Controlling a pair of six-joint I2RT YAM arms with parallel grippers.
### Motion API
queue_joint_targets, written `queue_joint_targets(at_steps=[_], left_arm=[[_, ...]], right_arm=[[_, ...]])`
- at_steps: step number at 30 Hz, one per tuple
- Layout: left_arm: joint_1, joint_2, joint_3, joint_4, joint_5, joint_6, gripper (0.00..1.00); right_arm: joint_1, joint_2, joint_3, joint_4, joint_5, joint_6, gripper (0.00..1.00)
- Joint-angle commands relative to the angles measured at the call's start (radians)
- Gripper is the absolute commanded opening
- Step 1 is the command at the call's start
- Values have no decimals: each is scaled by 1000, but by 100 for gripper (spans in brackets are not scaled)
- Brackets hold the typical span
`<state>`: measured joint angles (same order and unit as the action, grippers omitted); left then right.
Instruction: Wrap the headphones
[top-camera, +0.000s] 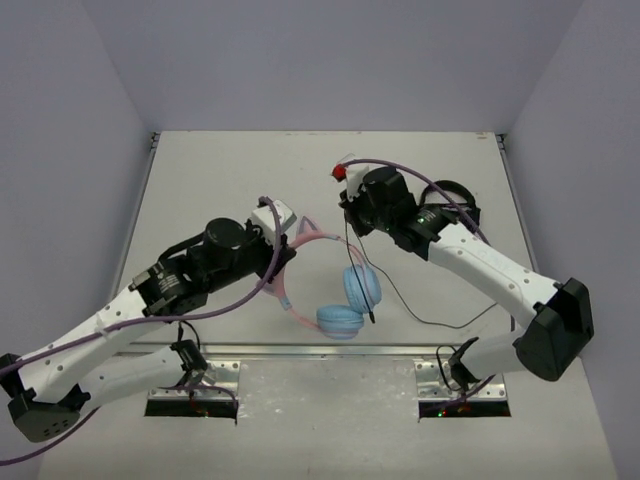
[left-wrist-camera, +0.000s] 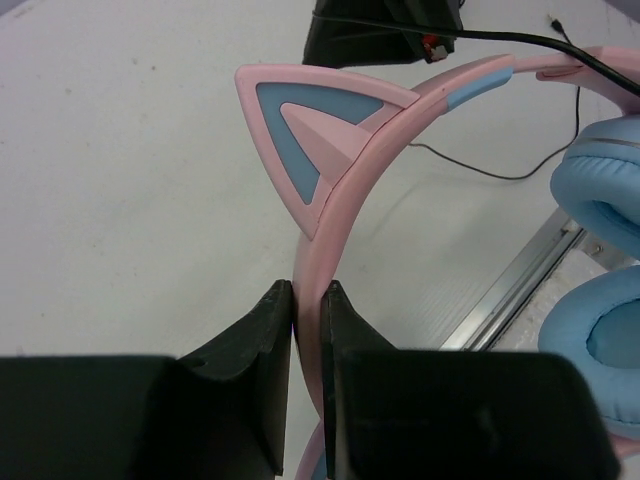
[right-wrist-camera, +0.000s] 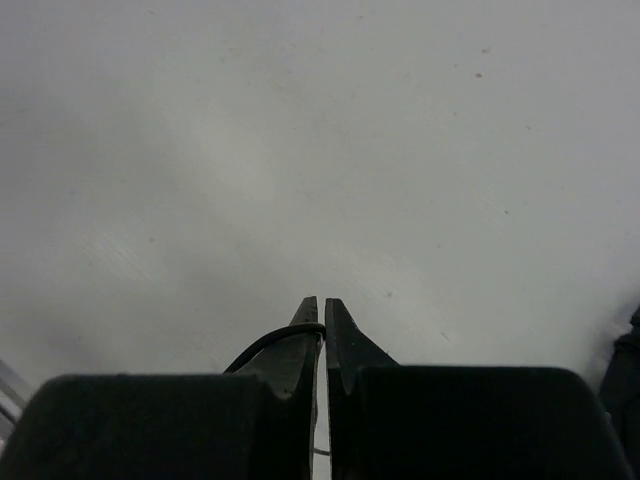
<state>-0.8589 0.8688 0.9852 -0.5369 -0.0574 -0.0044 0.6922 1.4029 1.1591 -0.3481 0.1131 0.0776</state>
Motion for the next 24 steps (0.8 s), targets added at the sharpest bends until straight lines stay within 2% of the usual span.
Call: queue_joint_targets(at_steps=[1,3,6,9,11,12,15,18,20,21,23,24], left_arm=[[-25,-105,21,195,15,-37,0],[-26,-140,29,225,5,-58,0],[-25,-169,49,268,-18,-92,0],[-25,-191,66,313,-30,-135,0],[-25,-200,75,339,-48,-166,0],[-25,-205,79,345,-55,-177,0],[-25,-214,86,377,-114,-227,0],[-25,-208,115,377,-231,-291,0],[-25,-186,147,335,-370,-353,0],[-25,-180,174,316,-512,-382,0],[-25,-163,214,258,-658,-462,0],[-25,-153,230,241,-800,-477,0]], right_arm=[[-71,-57,-50,178,-292,63,1],[-76,-62,-65,216,-425,80,1],[-76,-73,-119,366,-582,134,2],[-77,-73,-171,531,-700,216,14],[-76,-58,-200,625,-742,269,27],[-76,-48,-231,676,-762,321,38],[-76,16,-275,927,-802,442,45],[-71,120,-297,1120,-858,575,46],[-59,160,-308,1176,-862,608,45],[-50,188,-320,1201,-856,616,41],[-42,205,-357,1245,-848,631,33],[-40,217,-378,1276,-851,642,28]])
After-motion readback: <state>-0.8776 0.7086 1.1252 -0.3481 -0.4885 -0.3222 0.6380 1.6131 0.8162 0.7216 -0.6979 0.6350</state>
